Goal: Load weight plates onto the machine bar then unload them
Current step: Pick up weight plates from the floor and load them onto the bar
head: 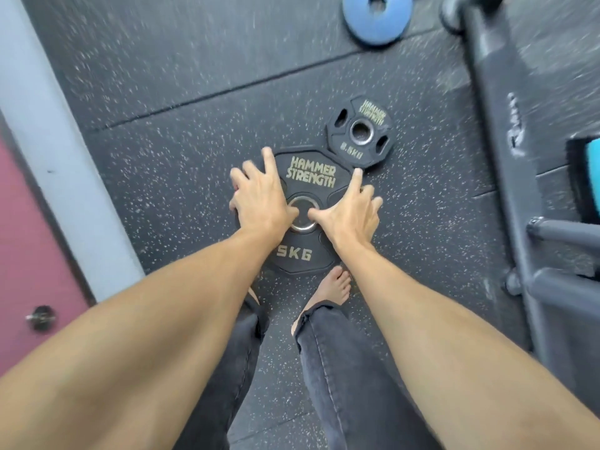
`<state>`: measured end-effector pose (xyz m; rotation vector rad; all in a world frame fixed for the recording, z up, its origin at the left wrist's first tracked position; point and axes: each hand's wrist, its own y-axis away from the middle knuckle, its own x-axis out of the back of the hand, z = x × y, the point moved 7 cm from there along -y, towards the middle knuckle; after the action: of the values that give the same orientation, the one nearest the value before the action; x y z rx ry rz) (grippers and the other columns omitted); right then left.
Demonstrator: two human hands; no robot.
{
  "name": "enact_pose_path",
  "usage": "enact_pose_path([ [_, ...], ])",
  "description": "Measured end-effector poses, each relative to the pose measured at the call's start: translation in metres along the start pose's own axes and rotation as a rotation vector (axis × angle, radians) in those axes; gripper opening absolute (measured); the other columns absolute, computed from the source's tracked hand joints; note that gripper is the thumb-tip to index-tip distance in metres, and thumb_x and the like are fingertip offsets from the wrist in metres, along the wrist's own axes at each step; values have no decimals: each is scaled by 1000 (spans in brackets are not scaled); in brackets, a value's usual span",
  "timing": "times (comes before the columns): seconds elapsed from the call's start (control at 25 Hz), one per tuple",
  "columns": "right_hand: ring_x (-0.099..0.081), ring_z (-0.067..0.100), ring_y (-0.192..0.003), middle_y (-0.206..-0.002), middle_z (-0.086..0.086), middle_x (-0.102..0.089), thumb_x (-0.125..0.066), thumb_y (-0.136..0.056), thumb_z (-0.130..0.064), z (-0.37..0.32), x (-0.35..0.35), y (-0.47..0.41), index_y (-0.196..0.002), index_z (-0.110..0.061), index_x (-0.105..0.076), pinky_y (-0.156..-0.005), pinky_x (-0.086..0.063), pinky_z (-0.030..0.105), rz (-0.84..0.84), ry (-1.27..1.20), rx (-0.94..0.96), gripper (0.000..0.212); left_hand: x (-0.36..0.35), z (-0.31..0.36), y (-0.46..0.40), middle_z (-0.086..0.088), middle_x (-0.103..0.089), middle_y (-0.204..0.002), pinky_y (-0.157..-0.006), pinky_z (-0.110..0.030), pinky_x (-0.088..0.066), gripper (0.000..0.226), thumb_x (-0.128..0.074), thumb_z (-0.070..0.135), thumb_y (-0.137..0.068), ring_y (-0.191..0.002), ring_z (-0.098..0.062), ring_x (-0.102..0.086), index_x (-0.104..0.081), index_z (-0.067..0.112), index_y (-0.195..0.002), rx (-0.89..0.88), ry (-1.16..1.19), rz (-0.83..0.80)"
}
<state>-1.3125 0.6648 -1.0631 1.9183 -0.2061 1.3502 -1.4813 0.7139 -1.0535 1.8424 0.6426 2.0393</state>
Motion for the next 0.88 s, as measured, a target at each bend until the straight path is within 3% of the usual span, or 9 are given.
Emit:
enact_pose_path([
  [0.12,-42,33,-115,-129,13,-46,-87,-58,-50,-27,119,43,-152,-25,-21,-77,-44,38,124,-75,86,118,111,14,48,-20,-42,-132,-88,-53,-52,123,-87,48,-63,-119,-39,-43,-10,19,-154,-31,120,83],
  [0.24,-44,34,-114,-124,12,-45,-89,-59,-44,-49,252,101,-152,-24,-25,-86,-48,43,218,-224,173,115,236,29,109,-20,-43,-128,-100,-54,-42,122,-88,48,-59,-115,-41,-47,-16,20,-153,-108,273,202],
  [0.36,-48,32,-112,-121,11,-45,-90,-58,-42,-61,388,172,-152,-21,-27,-86,-44,38,378,-308,238,115,369,48,174,-17,-43,-120,-90,-47,-46,117,-88,46,-58,-108,-37,-46,-22,24,-152,-300,447,276],
  [0.56,-50,31,-105,-113,10,-49,-89,-52,-47,-63,569,289,-149,-17,-33,-82,-49,39,766,-429,265,116,553,87,281,-11,-45,-111,-82,-39,-44,113,-88,43,-55,-100,-32,-50,-28,31,-150,-612,520,450],
  [0.72,-49,28,-106,-113,6,-45,-89,-53,-43,-46,679,397,-148,-22,-33,-75,-52,38,987,-430,248,113,653,105,384,-9,-49,-114,-90,-41,-44,115,-88,39,-51,-103,-32,-54,-27,33,-149,-779,582,560],
  [0.88,-49,27,-111,-117,3,-43,-89,-53,-45,-20,739,495,-150,-29,-29,-82,-51,40,1112,-461,232,116,708,110,484,-9,-48,-120,-95,-43,-44,123,-84,48,-47,-114,-32,-53,-23,33,-153,-924,619,619],
])
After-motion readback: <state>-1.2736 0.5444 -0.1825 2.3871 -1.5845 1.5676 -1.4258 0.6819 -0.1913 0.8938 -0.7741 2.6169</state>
